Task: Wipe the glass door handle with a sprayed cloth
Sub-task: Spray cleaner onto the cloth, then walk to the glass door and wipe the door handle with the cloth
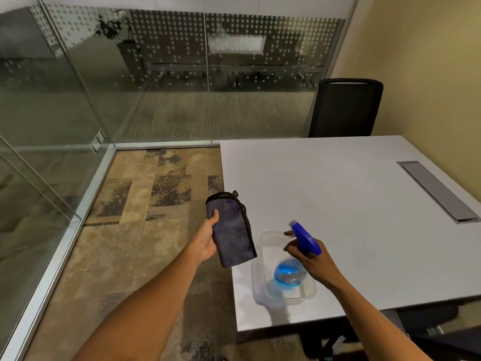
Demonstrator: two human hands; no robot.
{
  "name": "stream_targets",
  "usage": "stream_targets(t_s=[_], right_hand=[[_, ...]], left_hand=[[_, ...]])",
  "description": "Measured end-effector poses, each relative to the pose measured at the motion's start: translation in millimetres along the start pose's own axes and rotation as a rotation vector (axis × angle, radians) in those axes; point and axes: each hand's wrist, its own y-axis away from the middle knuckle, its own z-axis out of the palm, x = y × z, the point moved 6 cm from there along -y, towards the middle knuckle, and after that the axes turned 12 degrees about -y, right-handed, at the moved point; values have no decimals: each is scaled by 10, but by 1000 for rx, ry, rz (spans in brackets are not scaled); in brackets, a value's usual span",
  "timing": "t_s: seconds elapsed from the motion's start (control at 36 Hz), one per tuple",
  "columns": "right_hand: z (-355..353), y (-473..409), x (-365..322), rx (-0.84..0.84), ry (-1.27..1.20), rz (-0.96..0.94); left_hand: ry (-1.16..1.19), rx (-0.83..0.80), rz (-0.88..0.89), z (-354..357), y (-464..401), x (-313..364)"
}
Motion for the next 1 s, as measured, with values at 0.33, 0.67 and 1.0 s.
stream_targets(t_s=[0.33,0.67,1.0], right_hand=[[-63,146,304,-47,-5,30],[-231,281,194,-135,10,-52],[-644,726,84,11,-140,-240]], left_hand=[[63,60,49,22,307,-65],[68,184,133,123,707,-191],[120,258,224,190,1303,-390]])
